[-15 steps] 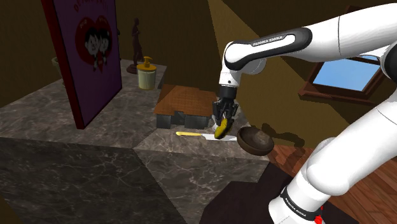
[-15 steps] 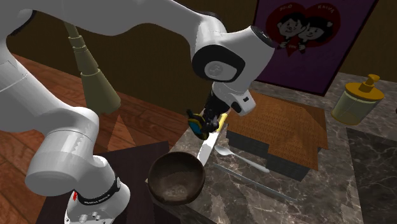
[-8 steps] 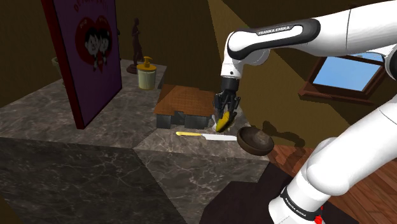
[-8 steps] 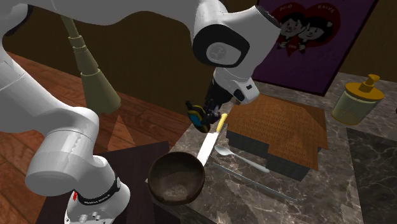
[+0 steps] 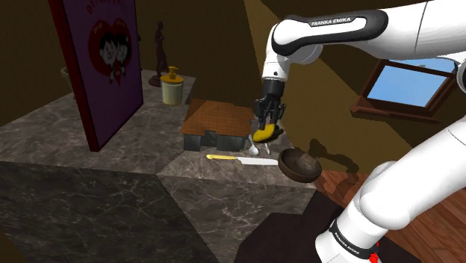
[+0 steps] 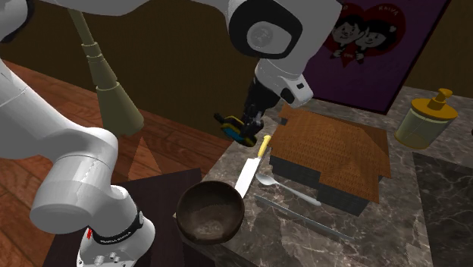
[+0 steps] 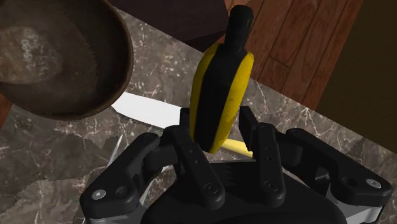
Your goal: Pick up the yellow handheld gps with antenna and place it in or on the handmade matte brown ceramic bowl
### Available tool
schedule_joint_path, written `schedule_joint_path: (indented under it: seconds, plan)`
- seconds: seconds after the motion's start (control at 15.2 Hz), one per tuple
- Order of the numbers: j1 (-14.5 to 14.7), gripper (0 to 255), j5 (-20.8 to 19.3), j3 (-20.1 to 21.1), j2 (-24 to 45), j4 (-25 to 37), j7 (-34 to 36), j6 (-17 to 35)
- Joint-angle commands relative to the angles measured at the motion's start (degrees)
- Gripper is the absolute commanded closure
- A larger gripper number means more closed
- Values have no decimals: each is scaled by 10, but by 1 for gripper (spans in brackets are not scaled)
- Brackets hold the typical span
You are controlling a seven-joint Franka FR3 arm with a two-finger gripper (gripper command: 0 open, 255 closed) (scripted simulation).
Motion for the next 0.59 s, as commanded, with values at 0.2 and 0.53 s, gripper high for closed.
schedule_joint_path:
  seconds: [0.2,0.53]
  plan:
    - [-5,255,-6,-8,-15,14,-5,-32]
    - [-33,255,-42,-48,-72,-29,-59,-58]
